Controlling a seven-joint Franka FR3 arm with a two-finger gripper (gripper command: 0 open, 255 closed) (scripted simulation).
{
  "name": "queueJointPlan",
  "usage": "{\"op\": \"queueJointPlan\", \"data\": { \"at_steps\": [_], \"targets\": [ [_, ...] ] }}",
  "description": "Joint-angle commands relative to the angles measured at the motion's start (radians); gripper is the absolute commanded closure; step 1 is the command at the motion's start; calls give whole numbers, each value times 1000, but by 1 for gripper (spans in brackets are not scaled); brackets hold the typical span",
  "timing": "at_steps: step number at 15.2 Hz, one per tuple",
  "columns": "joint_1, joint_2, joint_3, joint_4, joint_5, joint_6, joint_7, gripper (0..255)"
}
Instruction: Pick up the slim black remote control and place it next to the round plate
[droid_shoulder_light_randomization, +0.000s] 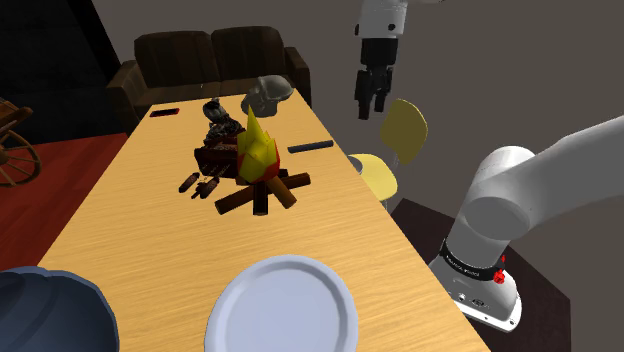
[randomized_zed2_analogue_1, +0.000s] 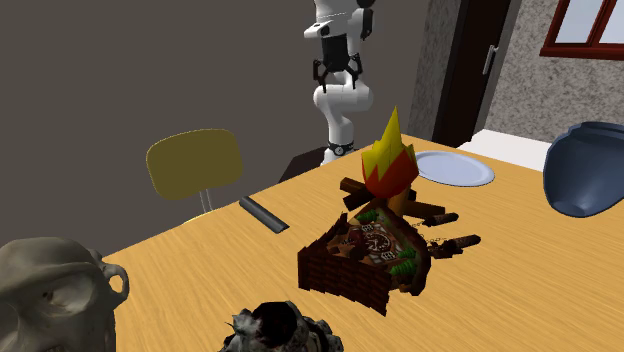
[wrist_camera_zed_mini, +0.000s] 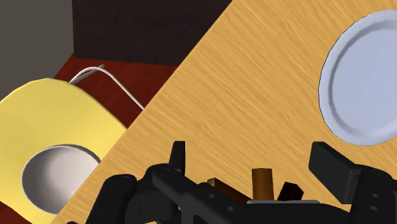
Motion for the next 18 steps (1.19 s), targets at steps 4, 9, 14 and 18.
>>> {"op": "queueJointPlan", "data": {
  "at_steps": [4,9,14,18],
  "targets": [
    [6,63,-37,-18,-43,85,-101,0],
    [18,194,-96,-19,-99,231,-260,0],
    [34,352,-149,19,-132,370,-412,0],
    [48,491,-184,75,-137,471,-532,0]
  ]
}}
